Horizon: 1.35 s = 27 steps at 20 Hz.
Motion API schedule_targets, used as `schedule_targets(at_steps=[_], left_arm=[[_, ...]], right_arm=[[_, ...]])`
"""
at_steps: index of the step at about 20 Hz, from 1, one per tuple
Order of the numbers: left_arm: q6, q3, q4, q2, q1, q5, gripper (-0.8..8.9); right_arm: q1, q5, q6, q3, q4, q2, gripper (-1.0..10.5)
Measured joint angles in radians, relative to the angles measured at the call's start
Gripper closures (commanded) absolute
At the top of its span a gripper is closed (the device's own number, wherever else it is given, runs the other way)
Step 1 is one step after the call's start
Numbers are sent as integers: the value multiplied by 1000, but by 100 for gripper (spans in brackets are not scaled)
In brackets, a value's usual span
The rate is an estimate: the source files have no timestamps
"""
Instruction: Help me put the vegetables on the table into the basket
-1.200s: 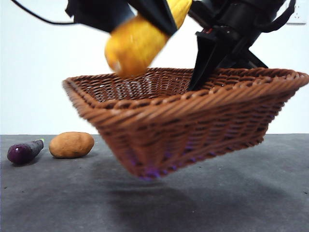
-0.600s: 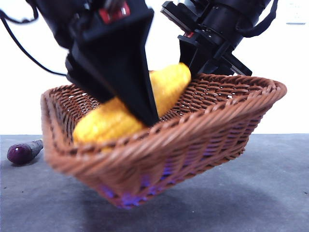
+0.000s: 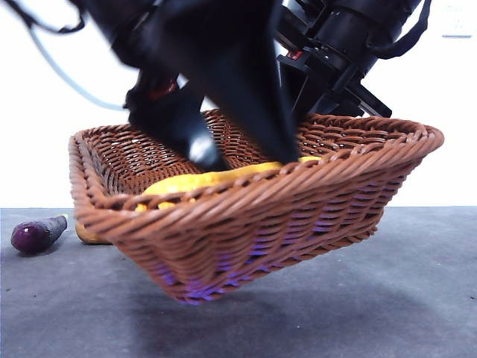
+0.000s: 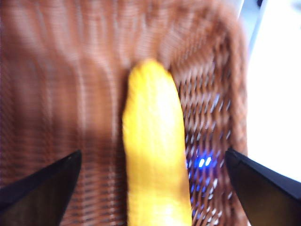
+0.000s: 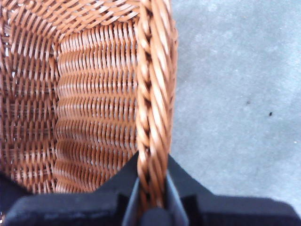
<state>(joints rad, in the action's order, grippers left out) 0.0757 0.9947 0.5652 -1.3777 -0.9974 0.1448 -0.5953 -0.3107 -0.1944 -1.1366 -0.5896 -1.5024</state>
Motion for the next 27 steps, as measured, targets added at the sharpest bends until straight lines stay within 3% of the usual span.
schedule_targets(at_steps=[5, 10, 12, 18, 23, 25, 27], left_arm=[[0, 108, 154, 57, 4, -62, 262], [0, 203, 235, 212, 93, -192, 263], [3, 204, 239, 259, 171, -237, 263], [1, 204, 233, 222, 491, -247, 281], [-86, 216, 110, 24, 666, -162, 281], [-7, 275, 104, -103, 703, -116, 280], [160, 369, 122, -212, 731, -100, 280]], right_arm=[[63, 34, 11, 0, 0, 0, 955], [204, -71, 25, 0, -10, 0, 955], [216, -72, 50, 0, -44, 0, 955], [217, -72, 74, 0, -50, 0, 955], [217, -72, 85, 0, -53, 0, 955], [217, -72, 102, 0, -77, 8, 955], [217, -72, 116, 0, -85, 26, 955]])
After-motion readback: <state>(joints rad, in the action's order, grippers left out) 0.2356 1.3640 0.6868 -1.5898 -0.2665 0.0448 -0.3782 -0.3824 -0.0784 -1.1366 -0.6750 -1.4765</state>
